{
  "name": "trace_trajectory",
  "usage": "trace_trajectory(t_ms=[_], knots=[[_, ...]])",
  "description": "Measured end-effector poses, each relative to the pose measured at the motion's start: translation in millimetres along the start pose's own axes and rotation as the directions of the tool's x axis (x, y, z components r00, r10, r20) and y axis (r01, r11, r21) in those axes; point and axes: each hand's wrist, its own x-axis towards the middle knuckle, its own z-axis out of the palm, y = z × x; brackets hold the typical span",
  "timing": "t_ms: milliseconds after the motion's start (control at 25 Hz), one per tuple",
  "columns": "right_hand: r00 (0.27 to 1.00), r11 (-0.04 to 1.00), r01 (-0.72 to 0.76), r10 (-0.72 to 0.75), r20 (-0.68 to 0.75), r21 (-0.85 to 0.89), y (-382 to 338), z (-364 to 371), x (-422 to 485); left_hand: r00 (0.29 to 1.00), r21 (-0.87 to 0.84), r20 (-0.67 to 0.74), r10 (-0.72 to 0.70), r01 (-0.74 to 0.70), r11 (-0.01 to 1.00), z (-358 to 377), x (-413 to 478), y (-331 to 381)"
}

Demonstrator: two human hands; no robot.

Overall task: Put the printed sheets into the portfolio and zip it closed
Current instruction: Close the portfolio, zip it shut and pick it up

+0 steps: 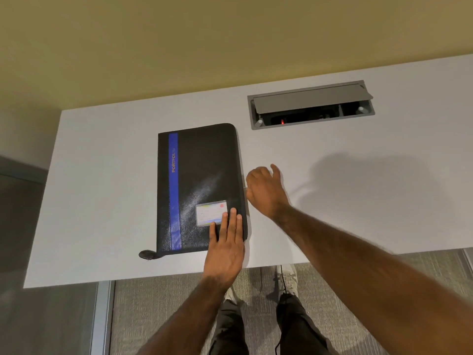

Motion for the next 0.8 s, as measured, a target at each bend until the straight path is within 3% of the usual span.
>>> trace_trajectory(t_ms=[280,400,480,560,640,720,800], knots=[[0.998,0.997,-0.066,0.065,-0.027,-0.042,24,-16,59,0.996,-0.073,-0.049,0.079,-0.082,0.994,13,-30,6],[0.994,0.992,-0.102,0.105,-0.027,0.069,33,-17,75,0.995,0.012,-0.027,0.093,-0.093,0.996,23,-41,4],[0.985,0.952,-0.154,0.17,-0.039,0.266,36,-12,77,0.997,0.021,0.027,0.07,-0.07,0.997,22,-42,1],[0.95,0.802,-0.249,0.31,-0.022,0.543,36,-7,70,0.995,-0.005,0.064,0.073,-0.073,0.997,19,-42,2],[0.884,0.506,-0.32,0.464,0.06,0.801,28,-1,54,0.992,-0.016,0.038,0.121,-0.12,0.993,10,-36,2],[0.83,0.22,-0.333,0.53,0.174,0.917,15,8,40,0.993,-0.049,-0.025,0.114,-0.115,0.992,-12,-5,-5],[0.805,0.02,-0.351,0.517,0.29,0.936,3,18,29,0.996,-0.103,-0.089,0.021,-0.03,0.994,-45,52,-14]])
